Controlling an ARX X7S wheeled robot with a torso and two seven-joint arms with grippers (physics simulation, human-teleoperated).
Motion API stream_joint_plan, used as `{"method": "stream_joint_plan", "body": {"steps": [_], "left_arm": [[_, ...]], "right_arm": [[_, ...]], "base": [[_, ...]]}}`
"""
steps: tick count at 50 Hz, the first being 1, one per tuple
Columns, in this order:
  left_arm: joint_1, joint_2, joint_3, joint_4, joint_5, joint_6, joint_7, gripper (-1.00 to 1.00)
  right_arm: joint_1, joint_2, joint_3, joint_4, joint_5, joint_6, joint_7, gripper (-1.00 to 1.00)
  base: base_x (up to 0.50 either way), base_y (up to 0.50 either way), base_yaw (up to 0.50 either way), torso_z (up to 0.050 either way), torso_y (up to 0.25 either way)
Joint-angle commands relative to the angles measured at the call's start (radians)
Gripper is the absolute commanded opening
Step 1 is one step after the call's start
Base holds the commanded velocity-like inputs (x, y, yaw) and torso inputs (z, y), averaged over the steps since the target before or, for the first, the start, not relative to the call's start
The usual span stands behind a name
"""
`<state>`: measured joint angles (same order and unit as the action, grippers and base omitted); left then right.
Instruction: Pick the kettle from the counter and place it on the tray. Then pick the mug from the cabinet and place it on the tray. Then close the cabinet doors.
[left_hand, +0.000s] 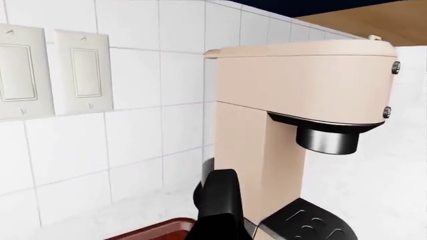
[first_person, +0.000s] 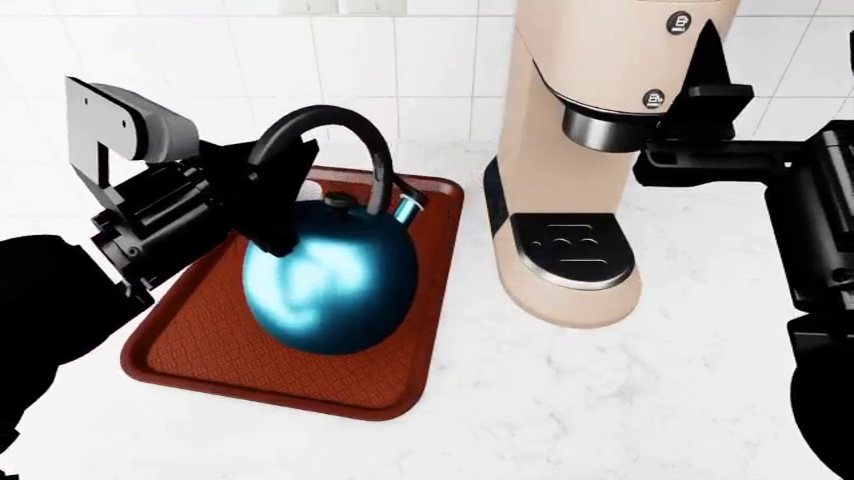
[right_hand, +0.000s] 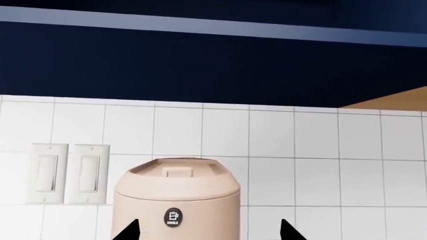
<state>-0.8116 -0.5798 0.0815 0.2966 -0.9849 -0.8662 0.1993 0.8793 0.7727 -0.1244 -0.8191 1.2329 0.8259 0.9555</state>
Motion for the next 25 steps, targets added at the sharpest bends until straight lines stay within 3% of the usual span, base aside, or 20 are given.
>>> {"method": "stream_joint_plan", "body": {"steps": [1, 25], "left_arm": [[0.02, -0.007, -0.016, 0.009, -0.009, 0.024, 0.015, -1.0], [0.036, -0.014, -0.003, -0.004, -0.003, 0.034, 0.03, -1.0]], "right_arm": [[0.0, -0.005, -0.01, 0.002, -0.006, -0.001, 0.0, 1.0], [-0.003, -0.006, -0.018, 0.009, -0.014, -0.009, -0.004, 1.0]], "base": [[0.0, 0.0, 0.0, 0.0, 0.0], [0.0, 0.0, 0.0, 0.0, 0.001]]}}
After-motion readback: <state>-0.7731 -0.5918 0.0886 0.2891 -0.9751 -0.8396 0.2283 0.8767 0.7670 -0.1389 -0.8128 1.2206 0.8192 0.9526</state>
